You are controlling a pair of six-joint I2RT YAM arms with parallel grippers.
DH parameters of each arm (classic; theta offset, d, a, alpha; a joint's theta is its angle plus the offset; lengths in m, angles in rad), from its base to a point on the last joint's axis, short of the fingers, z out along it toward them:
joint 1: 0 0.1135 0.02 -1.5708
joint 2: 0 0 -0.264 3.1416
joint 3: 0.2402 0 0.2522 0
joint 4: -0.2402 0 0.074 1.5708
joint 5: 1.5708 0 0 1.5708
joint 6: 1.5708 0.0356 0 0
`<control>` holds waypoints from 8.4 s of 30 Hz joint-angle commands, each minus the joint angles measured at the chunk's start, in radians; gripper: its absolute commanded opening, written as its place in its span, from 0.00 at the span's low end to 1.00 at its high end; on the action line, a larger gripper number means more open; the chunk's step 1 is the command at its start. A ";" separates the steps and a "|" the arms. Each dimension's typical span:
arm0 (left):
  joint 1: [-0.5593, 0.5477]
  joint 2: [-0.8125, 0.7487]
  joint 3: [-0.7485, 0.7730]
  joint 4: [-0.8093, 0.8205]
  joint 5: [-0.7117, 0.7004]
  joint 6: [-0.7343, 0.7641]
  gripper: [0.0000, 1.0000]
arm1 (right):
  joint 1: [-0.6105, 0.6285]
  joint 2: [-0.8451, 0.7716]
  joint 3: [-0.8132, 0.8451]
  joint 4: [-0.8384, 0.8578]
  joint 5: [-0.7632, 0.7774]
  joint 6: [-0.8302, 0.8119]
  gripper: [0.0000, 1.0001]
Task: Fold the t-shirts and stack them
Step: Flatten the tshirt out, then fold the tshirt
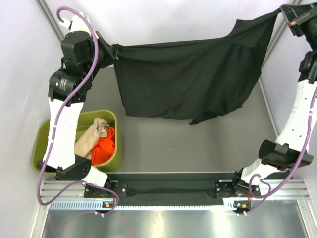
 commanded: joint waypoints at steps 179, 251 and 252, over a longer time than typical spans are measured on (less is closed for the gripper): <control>0.076 0.348 -0.893 0.433 0.451 -0.078 0.38 | 0.040 0.461 -0.584 -0.247 0.369 -0.571 0.30; 0.053 0.361 -0.757 0.310 0.434 -0.061 0.39 | 0.457 0.185 -0.949 -0.372 0.356 -0.625 0.54; 0.053 0.358 -0.760 0.310 0.434 -0.059 0.39 | 0.458 0.194 -0.932 -0.380 0.382 -0.627 0.54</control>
